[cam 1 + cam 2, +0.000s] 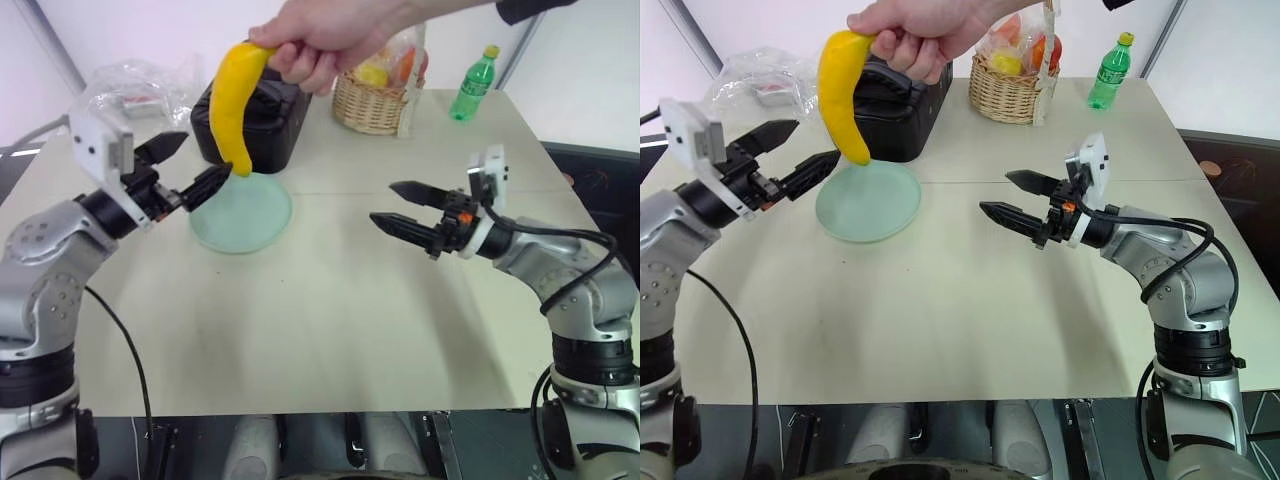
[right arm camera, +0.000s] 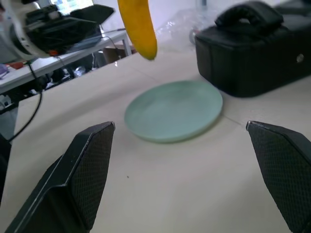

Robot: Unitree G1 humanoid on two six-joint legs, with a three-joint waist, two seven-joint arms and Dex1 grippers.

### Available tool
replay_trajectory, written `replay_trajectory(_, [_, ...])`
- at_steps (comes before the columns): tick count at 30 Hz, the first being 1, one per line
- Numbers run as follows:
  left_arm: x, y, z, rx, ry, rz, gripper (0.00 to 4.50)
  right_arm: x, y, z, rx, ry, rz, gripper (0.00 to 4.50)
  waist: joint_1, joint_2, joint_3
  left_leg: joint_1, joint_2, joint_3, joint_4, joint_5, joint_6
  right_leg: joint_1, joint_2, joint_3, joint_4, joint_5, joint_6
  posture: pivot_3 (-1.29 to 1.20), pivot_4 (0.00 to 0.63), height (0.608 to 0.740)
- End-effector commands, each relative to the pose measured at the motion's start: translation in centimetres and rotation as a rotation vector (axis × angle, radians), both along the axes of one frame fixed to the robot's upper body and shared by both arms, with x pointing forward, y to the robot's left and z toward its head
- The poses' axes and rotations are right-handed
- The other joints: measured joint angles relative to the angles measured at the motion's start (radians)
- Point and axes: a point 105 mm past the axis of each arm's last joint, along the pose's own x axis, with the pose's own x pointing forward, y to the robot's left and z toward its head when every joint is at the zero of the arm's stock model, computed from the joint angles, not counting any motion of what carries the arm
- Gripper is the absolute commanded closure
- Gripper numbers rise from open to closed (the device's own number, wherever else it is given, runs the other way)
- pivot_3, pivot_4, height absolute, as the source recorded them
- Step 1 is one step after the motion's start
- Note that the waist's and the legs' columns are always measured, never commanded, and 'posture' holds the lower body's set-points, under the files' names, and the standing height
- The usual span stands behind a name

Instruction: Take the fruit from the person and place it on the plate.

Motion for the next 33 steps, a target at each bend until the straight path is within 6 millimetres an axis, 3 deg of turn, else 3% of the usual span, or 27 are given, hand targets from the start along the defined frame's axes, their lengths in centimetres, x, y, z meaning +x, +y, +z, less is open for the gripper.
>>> replay_trajectory(1, [0.5,-1.2,1.0,0.022,-0.045,-0.037,0.0,-1.0,0.7,2.0,0.029,-0.068,0.034,0.07,0.002,0.0,0.0,0.0,0.0,0.0,0.0,0.0,0.0,0.0,0.0,0.0,0.0,0.0,0.0,0.0,0.15,0.74])
replay_trajectory(5, [2.1,-1.8,1.3,0.037,-0.077,-0.025,0.0,-1.1,0.9,1.9,0.03,-0.072,0.023,0.07,0.002,0.0,0.0,0.0,0.0,0.0,0.0,0.0,0.0,0.0,0.0,0.0,0.0,0.0,0.0,0.0,0.15,0.74])
replay_trajectory(9, [2.3,-2.5,1.3,0.023,-0.088,-0.049,0.0,-1.0,0.7,1.4,0.02,-0.069,-0.007,0.07,-0.001,0.0,0.0,0.0,0.0,0.0,0.0,0.0,0.0,0.0,0.0,0.0,0.0,0.0,0.0,0.0,0.15,0.74])
replay_trajectory(12, [2.3,-2.6,1.5,0.017,-0.099,-0.05,1.27,-1.0,0.5,1.1,0.014,-0.065,-0.021,0.0,0.0,0.0,0.0,0.0,0.0,0.0,0.0,0.0,0.0,0.0,0.0,0.0,0.0,0.0,0.0,0.0,0.15,0.74])
replay_trajectory(15, [2.4,-2.5,1.7,0.013,-0.106,-0.048,2.87,-1.0,0.5,1.0,0.014,-0.063,-0.024,0.0,0.0,0.0,0.0,0.0,0.0,0.0,0.0,0.0,0.0,0.0,0.0,0.0,0.0,0.0,0.0,0.0,0.15,0.74])
replay_trajectory(16, [2.4,-2.4,1.9,0.008,-0.114,-0.044,3.29,-0.9,0.5,0.9,0.014,-0.062,-0.025,0.0,0.0,0.0,0.0,0.0,0.0,0.0,0.0,0.0,0.0,0.0,0.0,0.0,0.0,0.0,0.0,0.0,0.15,0.74])
replay_trajectory(17, [2.4,-2.3,2.0,0.005,-0.119,-0.041,3.4,-0.9,0.5,0.9,0.014,-0.061,-0.026,0.0,0.001,0.0,0.0,0.0,0.0,0.0,0.0,0.0,0.0,0.0,0.0,0.0,0.0,0.0,0.0,0.0,0.15,0.74])
replay_trajectory(21, [2.6,-1.8,2.2,0.015,-0.126,-0.009,3.4,-0.8,0.6,0.8,0.01,-0.062,-0.021,0.0,0.001,0.0,0.0,0.0,0.0,0.0,0.0,0.0,0.0,0.0,0.0,0.0,0.0,0.0,0.0,0.0,0.15,0.74])
replay_trajectory(24, [3.8,-0.5,1.0,0.111,-0.107,0.083,3.4,-0.8,0.6,0.8,0.006,-0.063,-0.018,0.0,0.0,0.0,0.0,0.0,0.0,0.0,0.0,0.0,0.0,0.0,0.0,0.0,0.0,0.0,0.0,0.0,0.15,0.74])
replay_trajectory(28, [5.4,1.3,-2.1,0.435,-0.107,0.203,3.4,-0.6,0.6,0.6,0.004,-0.058,-0.027,0.0,0.001,0.0,0.0,0.0,0.0,0.0,0.0,0.0,0.0,0.0,0.0,0.0,0.0,0.0,0.0,0.0,0.15,0.74])
replay_trajectory(33, [6.6,1.5,-4.2,0.766,-0.219,0.181,3.4,-0.3,0.5,0.4,0.015,-0.057,-0.05,0.0,0.006,0.0,0.0,0.0,0.0,0.001,0.0,0.0,0.0,0.0,0.0,0.0,0.0,0.0,0.0,0.0,0.15,0.74])
